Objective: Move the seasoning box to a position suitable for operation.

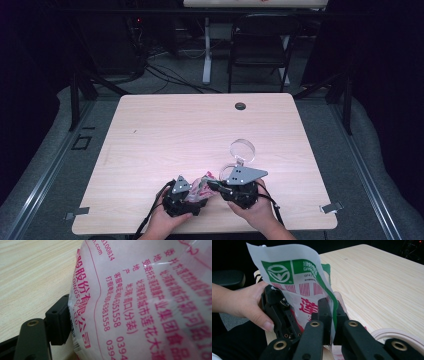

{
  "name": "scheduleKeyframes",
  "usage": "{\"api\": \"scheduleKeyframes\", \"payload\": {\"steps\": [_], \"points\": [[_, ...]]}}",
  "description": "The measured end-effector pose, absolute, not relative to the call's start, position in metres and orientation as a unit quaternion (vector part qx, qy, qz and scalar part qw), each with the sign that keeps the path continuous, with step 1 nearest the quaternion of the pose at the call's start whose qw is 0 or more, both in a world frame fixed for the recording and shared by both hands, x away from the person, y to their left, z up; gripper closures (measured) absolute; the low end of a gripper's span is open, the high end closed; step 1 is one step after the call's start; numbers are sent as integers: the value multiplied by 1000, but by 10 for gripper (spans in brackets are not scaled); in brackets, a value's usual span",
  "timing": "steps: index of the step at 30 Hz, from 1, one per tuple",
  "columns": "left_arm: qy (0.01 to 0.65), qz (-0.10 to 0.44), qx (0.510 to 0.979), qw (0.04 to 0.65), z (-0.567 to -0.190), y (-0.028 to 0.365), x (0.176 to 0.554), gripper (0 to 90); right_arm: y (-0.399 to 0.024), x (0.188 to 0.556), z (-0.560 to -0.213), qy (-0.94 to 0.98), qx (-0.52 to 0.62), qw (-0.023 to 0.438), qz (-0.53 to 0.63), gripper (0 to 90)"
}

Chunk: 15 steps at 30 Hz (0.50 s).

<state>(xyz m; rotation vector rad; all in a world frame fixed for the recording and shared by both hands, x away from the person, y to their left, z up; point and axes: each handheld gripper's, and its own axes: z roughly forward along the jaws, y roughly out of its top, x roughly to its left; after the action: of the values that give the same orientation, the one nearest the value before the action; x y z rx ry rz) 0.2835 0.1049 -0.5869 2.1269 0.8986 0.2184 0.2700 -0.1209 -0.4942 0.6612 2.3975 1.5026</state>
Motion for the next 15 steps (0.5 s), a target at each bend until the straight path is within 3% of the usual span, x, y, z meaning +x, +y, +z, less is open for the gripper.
{"api": "scheduleKeyframes", "payload": {"steps": [15], "points": [[332,124,855,379,-588,102,281,297,-122,270,-494,821,222,118,513,888]]}}
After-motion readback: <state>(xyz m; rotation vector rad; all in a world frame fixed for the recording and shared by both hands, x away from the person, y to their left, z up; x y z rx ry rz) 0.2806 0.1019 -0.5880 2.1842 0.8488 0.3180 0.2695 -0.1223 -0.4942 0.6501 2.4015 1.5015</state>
